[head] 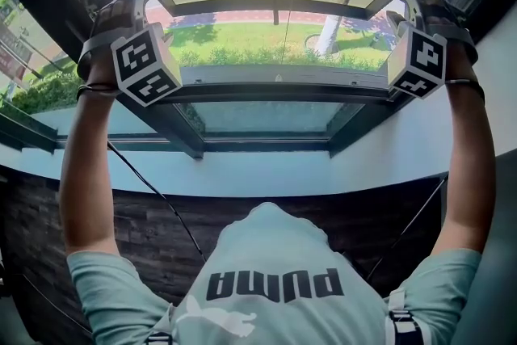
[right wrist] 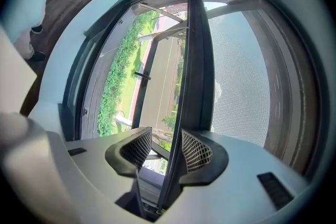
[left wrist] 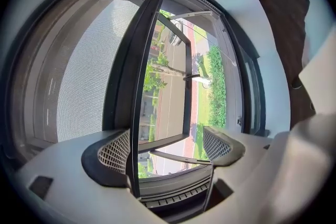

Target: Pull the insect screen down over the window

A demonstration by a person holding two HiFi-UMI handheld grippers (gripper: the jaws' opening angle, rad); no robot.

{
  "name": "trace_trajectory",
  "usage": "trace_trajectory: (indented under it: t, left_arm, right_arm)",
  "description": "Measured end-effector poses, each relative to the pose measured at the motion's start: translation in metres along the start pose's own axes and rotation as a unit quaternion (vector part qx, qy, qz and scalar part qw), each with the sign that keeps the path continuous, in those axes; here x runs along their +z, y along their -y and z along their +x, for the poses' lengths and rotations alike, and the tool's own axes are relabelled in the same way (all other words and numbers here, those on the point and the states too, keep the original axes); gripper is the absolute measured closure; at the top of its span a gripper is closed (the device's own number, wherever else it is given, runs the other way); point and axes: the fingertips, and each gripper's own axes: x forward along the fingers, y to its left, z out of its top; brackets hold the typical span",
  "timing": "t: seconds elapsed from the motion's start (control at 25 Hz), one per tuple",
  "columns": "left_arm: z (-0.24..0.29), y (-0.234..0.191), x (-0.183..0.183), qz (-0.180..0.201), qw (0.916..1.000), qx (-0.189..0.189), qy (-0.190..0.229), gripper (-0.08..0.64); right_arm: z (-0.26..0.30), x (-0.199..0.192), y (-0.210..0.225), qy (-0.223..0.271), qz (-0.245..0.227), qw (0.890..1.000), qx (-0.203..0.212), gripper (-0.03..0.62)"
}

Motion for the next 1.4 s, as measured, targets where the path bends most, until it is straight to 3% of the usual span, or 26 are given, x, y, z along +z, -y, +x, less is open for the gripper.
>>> trace_trajectory:
  t: [0.28, 0.64, 0.88, 1.12, 1.4]
  left_arm:
    - [-0.006, -0.014, 0.000, -0.005, 0.9999, 0.013, 0.004, 0.132]
    - [-0.009, -0.001, -0.001, -0.004, 0.9999, 0.014, -0.004, 0.132]
    - [0.003, 0.041, -0.004, 0.000, 0.9999, -0.014, -0.008, 0.132]
    - [0.015, 0.065, -0.003, 0.000, 0.9998, -0.013, -0.012, 0.132]
    - [0.039, 0.127, -0.005, 0.008, 0.9989, -0.043, -0.018, 0.132]
  right_arm:
    - [-0.005, -0.002, 0.013, 0.003, 0.010, 1.000, -0.015, 0.410]
    - [-0.006, 0.001, 0.001, 0.004, 0.021, 1.000, 0.000, 0.410]
    - [0.004, 0.010, -0.041, 0.002, 0.003, 1.000, 0.031, 0.410]
    - [0.013, 0.013, -0.065, -0.005, 0.008, 1.000, 0.018, 0.410]
    - [0.032, 0.024, -0.129, -0.012, -0.002, 0.999, 0.046, 0.410]
